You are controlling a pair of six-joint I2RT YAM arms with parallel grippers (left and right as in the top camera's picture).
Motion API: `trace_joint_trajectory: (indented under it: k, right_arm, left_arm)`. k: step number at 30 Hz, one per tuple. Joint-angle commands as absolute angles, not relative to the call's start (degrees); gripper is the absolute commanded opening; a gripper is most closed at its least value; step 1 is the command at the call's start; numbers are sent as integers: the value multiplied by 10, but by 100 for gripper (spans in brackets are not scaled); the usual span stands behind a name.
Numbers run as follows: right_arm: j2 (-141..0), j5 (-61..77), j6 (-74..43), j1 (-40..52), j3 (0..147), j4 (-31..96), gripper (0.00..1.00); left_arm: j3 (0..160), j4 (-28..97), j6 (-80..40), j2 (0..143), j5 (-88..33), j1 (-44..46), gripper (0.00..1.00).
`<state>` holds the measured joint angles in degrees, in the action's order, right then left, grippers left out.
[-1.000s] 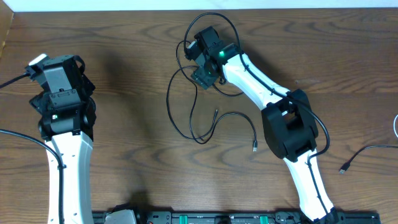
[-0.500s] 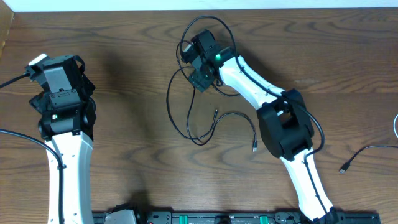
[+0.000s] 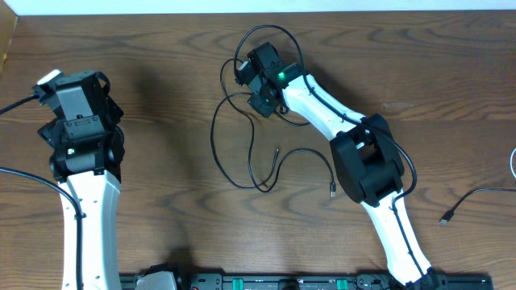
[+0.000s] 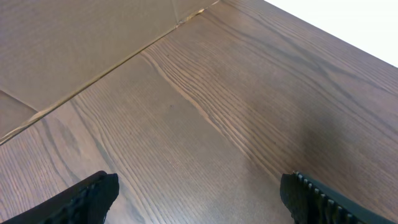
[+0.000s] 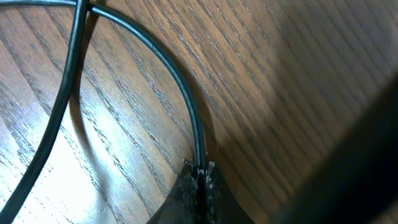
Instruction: Untangle cables
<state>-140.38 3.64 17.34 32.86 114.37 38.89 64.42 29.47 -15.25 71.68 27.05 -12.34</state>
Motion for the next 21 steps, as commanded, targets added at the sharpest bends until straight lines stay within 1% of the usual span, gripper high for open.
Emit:
trace_joint_trajectory:
  k: [1, 5, 9, 16, 21]
  right_arm:
    - [-1422, 30, 162, 331, 1143, 403, 1]
    - [-1385, 27, 154, 330, 1143, 441, 1]
    - [-1310, -14, 148, 329, 1143, 495, 1]
    - [-1119, -158, 148, 309, 1143, 567, 1]
    - [-980, -248, 148, 256, 1143, 567, 1]
  left_arm:
    - [650, 295, -160, 717, 270, -124, 88]
    - [650, 295, -160, 717, 270, -124, 88]
    - [650, 295, -160, 717, 270, -124, 88]
    - [650, 295, -160, 717, 269, -124, 88]
    - [650, 295, -160, 717, 266, -124, 88]
